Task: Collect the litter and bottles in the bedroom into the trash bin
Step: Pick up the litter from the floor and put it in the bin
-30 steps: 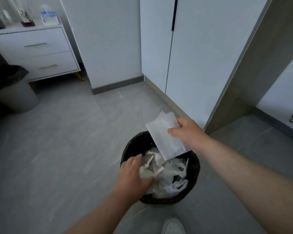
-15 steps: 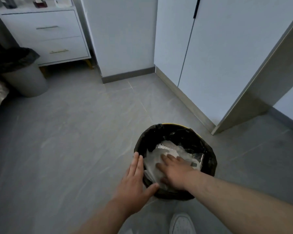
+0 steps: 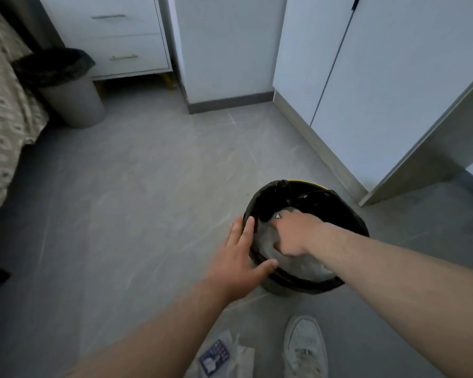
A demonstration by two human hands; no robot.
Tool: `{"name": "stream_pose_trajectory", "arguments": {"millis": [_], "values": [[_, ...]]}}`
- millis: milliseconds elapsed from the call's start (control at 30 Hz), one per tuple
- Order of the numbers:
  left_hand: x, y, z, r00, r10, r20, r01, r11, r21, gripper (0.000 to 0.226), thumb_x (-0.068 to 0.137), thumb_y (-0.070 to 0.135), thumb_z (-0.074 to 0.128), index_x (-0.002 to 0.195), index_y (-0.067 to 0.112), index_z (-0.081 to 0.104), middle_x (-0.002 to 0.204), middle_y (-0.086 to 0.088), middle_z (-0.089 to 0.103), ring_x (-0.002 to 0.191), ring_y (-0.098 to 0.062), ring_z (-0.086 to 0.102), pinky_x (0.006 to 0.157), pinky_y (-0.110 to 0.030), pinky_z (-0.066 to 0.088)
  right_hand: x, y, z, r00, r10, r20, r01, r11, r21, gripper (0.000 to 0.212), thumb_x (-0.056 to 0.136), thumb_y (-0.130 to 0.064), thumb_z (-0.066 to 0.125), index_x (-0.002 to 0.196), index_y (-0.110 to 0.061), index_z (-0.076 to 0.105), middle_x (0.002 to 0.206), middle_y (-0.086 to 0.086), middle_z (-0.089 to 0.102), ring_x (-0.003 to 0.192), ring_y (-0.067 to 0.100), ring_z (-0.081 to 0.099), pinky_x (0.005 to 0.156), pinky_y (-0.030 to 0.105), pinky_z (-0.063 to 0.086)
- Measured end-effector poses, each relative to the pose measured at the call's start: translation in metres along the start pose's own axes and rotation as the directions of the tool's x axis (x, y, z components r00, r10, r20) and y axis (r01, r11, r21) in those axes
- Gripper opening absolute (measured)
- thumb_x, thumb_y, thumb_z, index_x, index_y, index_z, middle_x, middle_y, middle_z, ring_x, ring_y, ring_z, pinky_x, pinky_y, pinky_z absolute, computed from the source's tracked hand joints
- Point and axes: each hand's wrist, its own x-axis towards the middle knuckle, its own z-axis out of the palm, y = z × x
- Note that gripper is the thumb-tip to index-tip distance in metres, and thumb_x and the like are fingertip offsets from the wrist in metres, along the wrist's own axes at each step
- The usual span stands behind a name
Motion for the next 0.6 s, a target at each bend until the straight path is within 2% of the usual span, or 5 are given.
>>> {"name": "stream_pose_trajectory", "arguments": {"millis": [67,200,400,500,600], "values": [[-0.014,-0.004,-0.022,0.999,-0.003,-0.045,0.003,1.0,-0.007,0.091,0.085,0.063,0.047,0.15,0.03,-0.008,0.158,0.007,-0.017,0.146,-0.01,-0.009,0.117,-0.031,0.009,-0.011,-0.005,-0.025,1.0,-0.013,-0.029,0.012,1.0,-0.026,0.055,0.085,-0.037,0.049,0.137,-0.019,0.043,0.132,0.01,0.046,0.12,0.034,0.046,0.096,0.044,0.045],[-0.051,-0.024,-0.068,0.994,-0.07,-0.086,0.072,0.997,0.013,0.086,0.088,0.06,0.046,0.152,0.026,0.0,0.16,0.003,-0.008,0.147,-0.011,-0.004,0.118,-0.031,0.006,-0.029,-0.036,-0.059,0.988,-0.07,-0.139,0.077,0.996,0.043,0.04,0.089,-0.033,0.047,0.123,-0.014,0.053,0.125,0.012,0.056,0.115,0.034,0.054,0.09,0.037,0.045],[-0.114,-0.077,-0.12,0.948,-0.22,-0.232,0.219,0.975,-0.031,0.069,0.093,0.042,0.05,0.149,0.014,0.022,0.157,-0.006,0.021,0.145,-0.018,0.018,0.116,-0.028,0.012,-0.035,-0.12,-0.066,0.965,-0.158,-0.211,0.21,0.943,0.257,0.047,0.092,-0.033,0.05,0.136,-0.016,0.047,0.141,0.011,0.049,0.129,0.029,0.046,0.105,0.034,0.038],[-0.147,-0.117,-0.12,0.909,-0.34,-0.242,0.325,0.94,-0.101,0.061,0.094,0.035,0.052,0.144,0.008,0.032,0.151,-0.011,0.033,0.14,-0.022,0.029,0.114,-0.03,0.019,-0.029,-0.158,-0.044,0.963,-0.194,-0.187,0.249,0.908,0.337,0.046,0.092,-0.031,0.05,0.135,-0.015,0.048,0.141,0.008,0.05,0.128,0.026,0.048,0.103,0.032,0.038],[-0.177,-0.164,-0.098,0.846,-0.492,-0.206,0.471,0.87,-0.147,0.059,0.091,0.033,0.057,0.14,0.006,0.039,0.147,-0.014,0.039,0.135,-0.025,0.036,0.111,-0.032,0.025,-0.023,-0.19,0.0,0.977,-0.193,-0.093,0.214,0.883,0.418,0.045,0.093,-0.028,0.051,0.135,-0.012,0.05,0.138,0.01,0.054,0.124,0.026,0.051,0.1,0.031,0.04]]}}
